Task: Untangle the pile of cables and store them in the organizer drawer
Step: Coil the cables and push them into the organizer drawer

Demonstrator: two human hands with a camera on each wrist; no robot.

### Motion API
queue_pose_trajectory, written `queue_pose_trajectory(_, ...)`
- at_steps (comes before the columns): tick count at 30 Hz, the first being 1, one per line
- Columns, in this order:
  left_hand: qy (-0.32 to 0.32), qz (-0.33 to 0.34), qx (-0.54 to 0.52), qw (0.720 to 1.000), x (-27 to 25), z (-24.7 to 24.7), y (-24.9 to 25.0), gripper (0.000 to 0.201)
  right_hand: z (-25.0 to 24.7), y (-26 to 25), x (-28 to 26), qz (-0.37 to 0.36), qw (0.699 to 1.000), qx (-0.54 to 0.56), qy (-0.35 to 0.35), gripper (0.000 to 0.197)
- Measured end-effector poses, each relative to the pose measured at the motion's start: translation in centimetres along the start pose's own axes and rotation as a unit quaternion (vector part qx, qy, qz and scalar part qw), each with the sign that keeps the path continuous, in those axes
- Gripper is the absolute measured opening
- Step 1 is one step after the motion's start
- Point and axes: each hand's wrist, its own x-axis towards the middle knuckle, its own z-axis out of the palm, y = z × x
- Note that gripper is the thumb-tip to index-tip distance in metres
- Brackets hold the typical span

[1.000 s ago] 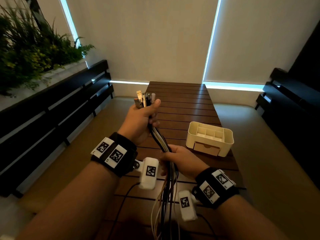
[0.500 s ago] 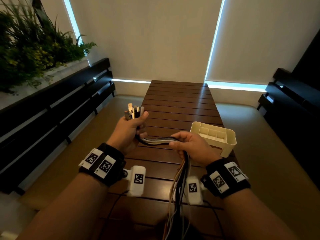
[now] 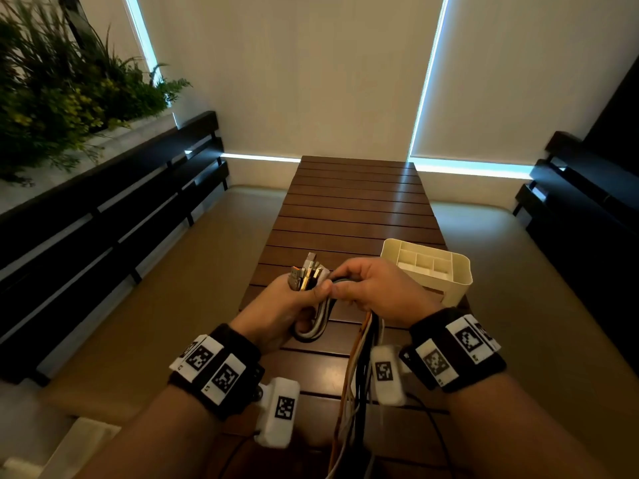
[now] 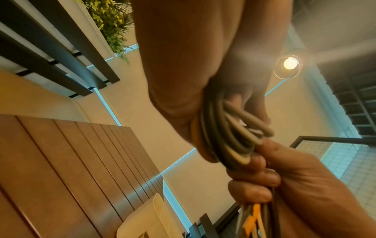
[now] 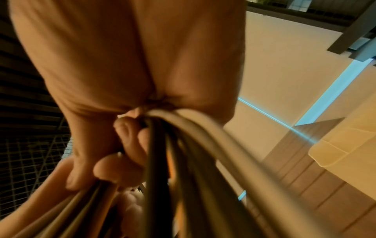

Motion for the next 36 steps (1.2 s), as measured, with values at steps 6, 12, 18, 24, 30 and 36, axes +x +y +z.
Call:
queue_pose_trajectory(6, -0.079, -0.005, 0.074, 0.994, -0.5, 0.0, 1.0, 0.028, -0.5, -1.2, 0.8, 0.015, 0.999, 0.025, -0.031, 0.029)
queue_pose_trajectory(12, -0.009, 0.042, 0.189, 0.981, -0.3, 0.7, 1.9, 0.018, -0.6, -1.3, 0.5, 0.005, 1.0, 0.011, -0.017, 0.028)
queue_pose_trajectory(18, 0.102, 0.107, 0.075, 0.986, 0.6, 1.5, 4.0, 0.01, 1.4, 2.2, 0.1, 0.023, 0.963, 0.267, 0.015, 0.03)
queue_pose_trajectory(24, 0.157, 0.113, 0.031, 0.981, 1.3, 0.7, 4.3, 0.016, 2.3, 0.7, 0.7, 0.04, 0.966, 0.213, 0.141, 0.019)
queue_pose_trajectory(30, 0.143, 0.121, 0.045, 0.981, 1.1, 0.3, 5.0, 0.01, -0.9, -0.9, 1.4, -0.04, 0.978, 0.118, 0.168, 0.015)
queue_pose_trajectory(36, 0.177, 0.106, 0.041, 0.978, 0.5, -0.9, 4.3, 0.016, -0.8, 2.4, 0.4, -0.027, 0.966, 0.17, 0.195, 0.024)
